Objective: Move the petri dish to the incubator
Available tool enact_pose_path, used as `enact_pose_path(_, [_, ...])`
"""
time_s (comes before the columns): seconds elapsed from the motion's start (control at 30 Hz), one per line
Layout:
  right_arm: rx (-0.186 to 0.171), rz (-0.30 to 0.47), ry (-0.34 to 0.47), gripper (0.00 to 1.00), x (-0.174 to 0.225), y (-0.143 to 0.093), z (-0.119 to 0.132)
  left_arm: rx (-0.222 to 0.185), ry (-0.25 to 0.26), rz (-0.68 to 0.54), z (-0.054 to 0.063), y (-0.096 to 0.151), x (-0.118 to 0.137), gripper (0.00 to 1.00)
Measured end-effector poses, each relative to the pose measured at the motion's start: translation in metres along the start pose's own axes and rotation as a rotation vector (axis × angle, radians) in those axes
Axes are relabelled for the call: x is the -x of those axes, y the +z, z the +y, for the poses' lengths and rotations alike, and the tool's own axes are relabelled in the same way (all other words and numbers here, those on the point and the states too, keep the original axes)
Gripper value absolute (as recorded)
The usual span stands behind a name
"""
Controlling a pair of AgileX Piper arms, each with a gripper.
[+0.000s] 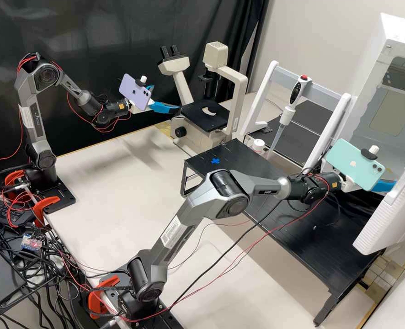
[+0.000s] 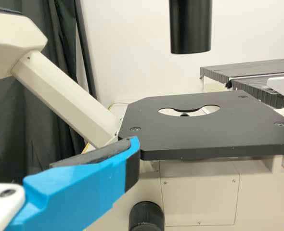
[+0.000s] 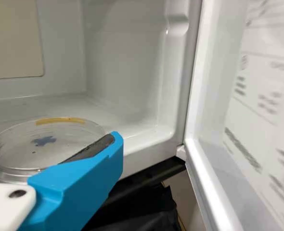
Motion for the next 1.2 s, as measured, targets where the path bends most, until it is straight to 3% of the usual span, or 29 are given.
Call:
enact_pose_path(0.03, [-0.008, -0.004, -0.001, 0.0, -0.003, 0.001, -0.001, 0.0, 0.0, 0.0, 0.0, 0.0, 0.0, 1.0])
enact_pose_path(0.2, [0.023, -0.028, -0.02, 0.0, -0.025, 0.002, -0.003, 0.0, 0.0, 0.0, 0.0, 0.0, 0.0, 1.0])
enact_pose_path(0.87, [0.001, 0.0, -0.035, 0.0, -0.05, -0.006, -0.018, 0.0, 0.0, 0.0, 0.0, 0.0, 0.0, 1.0])
enact_pose_path(1.0, [0.019, 0.003, -0.039, 0.0, -0.05, -0.009, -0.018, 0.0, 0.0, 0.0, 0.0, 0.0, 0.0, 1.0])
enact_pose_path(1.13, [0.01, 0.005, -0.056, 0.0, -0.051, -0.01, -0.018, 0.0, 0.0, 0.0, 0.0, 0.0, 0.0, 1.0])
enact_pose_path(1.17, [0.012, 0.007, -0.054, 1.0, -0.052, -0.01, -0.018, 0.0, 0.0, 0.0, 0.0, 0.0, 0.0, 1.0])
enact_pose_path(1.2, [0.014, 0.007, -0.054, 1.0, -0.052, -0.01, -0.019, 0.0, 0.0, 0.0, 0.0, 0.0, 0.0, 1.0])
